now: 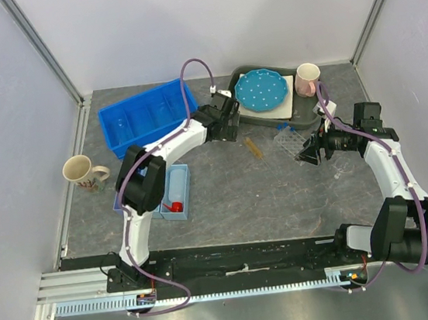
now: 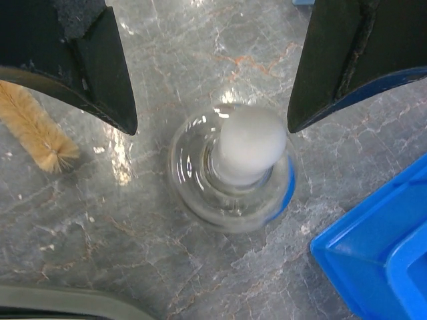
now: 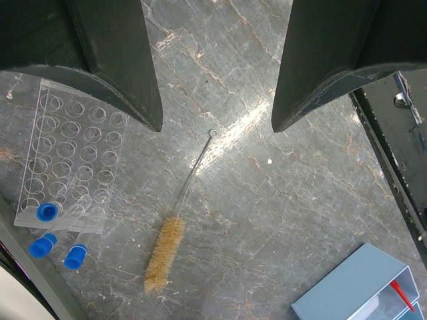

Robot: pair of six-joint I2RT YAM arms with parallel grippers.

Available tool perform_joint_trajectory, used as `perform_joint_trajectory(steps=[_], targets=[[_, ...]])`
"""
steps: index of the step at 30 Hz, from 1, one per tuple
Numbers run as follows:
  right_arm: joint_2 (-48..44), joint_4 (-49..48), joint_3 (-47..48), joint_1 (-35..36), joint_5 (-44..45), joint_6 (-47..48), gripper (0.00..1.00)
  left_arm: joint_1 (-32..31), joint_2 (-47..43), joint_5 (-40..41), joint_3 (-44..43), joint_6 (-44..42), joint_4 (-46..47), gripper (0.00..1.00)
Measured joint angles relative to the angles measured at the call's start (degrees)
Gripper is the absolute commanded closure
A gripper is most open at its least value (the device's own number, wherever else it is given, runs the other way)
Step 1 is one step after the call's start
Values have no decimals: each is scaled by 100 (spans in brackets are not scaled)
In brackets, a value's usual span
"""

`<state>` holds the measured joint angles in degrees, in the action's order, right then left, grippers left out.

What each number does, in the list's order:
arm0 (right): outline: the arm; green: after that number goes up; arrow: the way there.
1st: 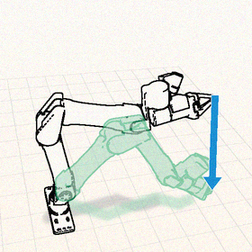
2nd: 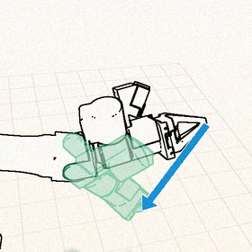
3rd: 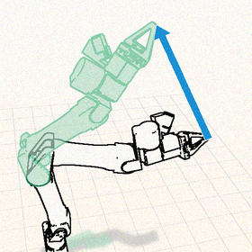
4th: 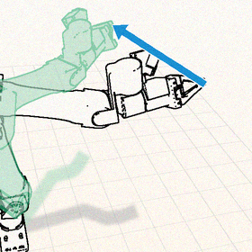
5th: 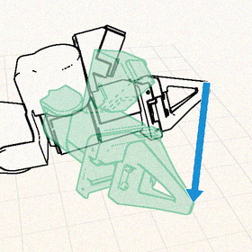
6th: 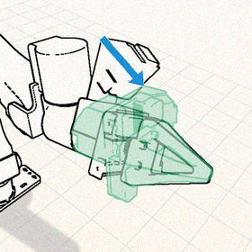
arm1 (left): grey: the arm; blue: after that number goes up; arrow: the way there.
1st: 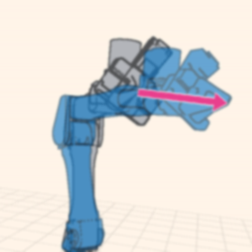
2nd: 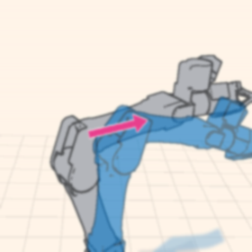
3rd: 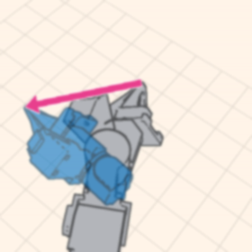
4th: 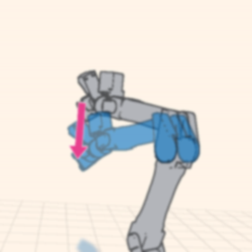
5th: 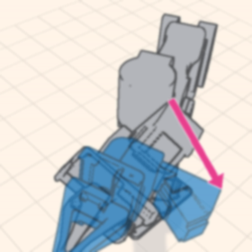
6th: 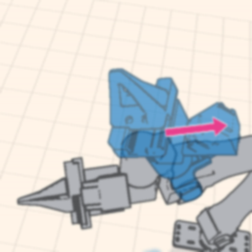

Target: Organize the chemistry lab equipment

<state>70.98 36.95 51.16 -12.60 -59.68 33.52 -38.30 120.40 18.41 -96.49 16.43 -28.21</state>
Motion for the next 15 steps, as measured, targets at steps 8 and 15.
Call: perform_joint_trajectory(steps=[8, 15], targets=[[31, 0, 0, 0, 9, 37, 26, 35, 680, 223, -820, -197, -350, 0], [59, 0, 0, 0, 11, 39, 26, 203, 942, 87, -1058, -229, -466, 1]])
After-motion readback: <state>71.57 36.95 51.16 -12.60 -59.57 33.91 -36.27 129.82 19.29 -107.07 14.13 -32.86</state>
